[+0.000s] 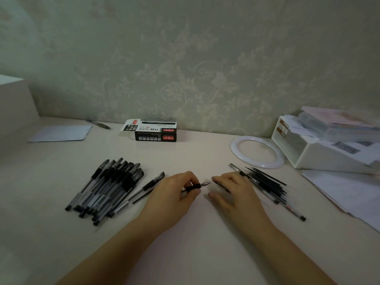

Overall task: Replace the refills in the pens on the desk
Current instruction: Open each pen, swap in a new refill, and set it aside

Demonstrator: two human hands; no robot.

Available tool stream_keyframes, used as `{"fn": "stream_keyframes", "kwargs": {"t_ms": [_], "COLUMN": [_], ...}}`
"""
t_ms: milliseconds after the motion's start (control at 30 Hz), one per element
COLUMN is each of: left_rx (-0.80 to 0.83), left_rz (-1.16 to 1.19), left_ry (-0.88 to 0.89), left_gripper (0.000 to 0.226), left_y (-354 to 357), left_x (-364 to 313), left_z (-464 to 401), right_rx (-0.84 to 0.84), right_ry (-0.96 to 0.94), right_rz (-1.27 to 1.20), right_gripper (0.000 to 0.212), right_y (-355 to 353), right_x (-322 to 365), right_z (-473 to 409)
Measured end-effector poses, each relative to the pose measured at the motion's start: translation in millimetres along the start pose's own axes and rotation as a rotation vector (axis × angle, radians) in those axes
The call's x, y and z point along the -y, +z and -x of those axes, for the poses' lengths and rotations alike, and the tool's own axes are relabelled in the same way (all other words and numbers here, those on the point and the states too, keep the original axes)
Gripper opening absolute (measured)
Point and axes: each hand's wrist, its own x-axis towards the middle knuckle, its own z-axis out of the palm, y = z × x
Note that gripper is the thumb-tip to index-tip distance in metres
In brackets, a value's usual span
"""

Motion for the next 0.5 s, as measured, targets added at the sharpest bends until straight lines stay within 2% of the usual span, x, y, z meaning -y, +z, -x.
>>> {"fn": "stream_keyframes", "kwargs": {"t_ms": [133,300,500], "left_rx": [0.021,0.032,0.021], "left_rz": [0.01,0.0,-0.004], "left_ry": [-0.015,-0.012,0.008], "left_gripper": [0.003,0.003,0.01], "left_y": [1.0,1.1,1.0], "left_x": [-0.8,-0.6,-1.6], "left_z": [0.7,1.8,0.7], "right_rx": [-0.003,-0.025,-0.021], "right_ry": [-0.011,0.053,0.044], "right_rz": [-0.022,-0.108,-0.157], "right_gripper": [0.017,0.018,0.014], "right_y": [-1.2,-2.8,-5.2], "right_x": [0.2,1.7,5.4], "right_z": [0.7,0.6,1.2]}}
